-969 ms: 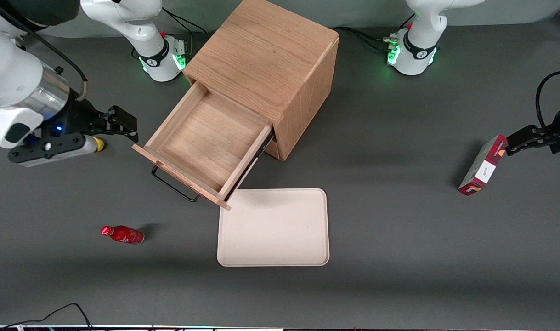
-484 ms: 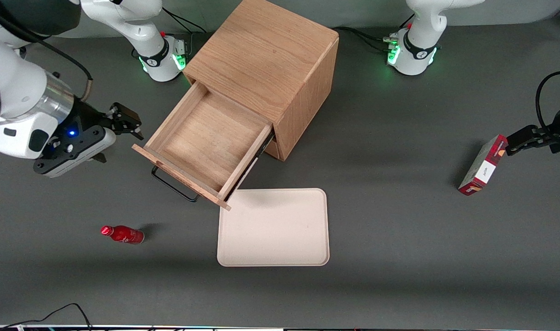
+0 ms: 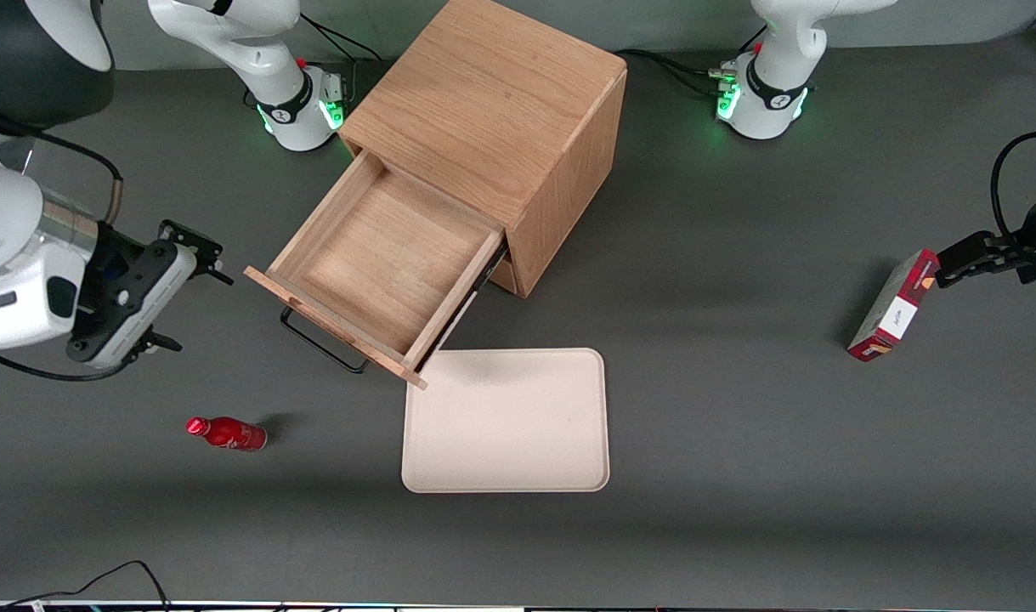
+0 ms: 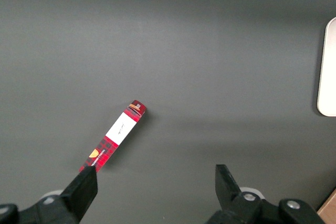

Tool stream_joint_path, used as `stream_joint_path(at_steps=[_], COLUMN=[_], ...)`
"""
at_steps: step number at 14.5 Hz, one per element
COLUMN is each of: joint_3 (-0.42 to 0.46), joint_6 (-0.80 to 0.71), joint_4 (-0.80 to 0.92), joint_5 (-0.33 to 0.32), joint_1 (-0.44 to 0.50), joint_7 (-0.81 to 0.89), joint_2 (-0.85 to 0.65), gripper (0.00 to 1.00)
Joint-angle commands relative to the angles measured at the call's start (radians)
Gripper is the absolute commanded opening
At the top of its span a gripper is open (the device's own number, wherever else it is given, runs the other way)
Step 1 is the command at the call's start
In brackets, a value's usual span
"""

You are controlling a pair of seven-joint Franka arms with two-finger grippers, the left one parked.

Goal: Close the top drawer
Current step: 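Move the right gripper down beside the open drawer's front panel, then push the drawer front with the right gripper into the cabinet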

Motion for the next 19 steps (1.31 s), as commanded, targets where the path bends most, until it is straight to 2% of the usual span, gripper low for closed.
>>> stream_joint_path(at_steps=[1, 3, 8, 16, 19], joint_3=[-0.002, -0.003, 0.003, 0.006, 0.003], joint_6=[-0.023, -0.023, -0.023, 0.082, 0.119], joint_4=[0.072, 0.070, 0.047, -0.120, -0.181], joint_5=[0.002, 0.004, 0.013, 0.034, 0.094], joint_1=[0.012, 0.004, 0.012, 0.009, -0.002], joint_7=[-0.027, -0.023, 0.110, 0.134, 0.135], joint_2=[0.076, 0.107, 0.206, 0.219, 0.219], gripper=[1.00, 1.00, 1.00, 1.00, 1.00])
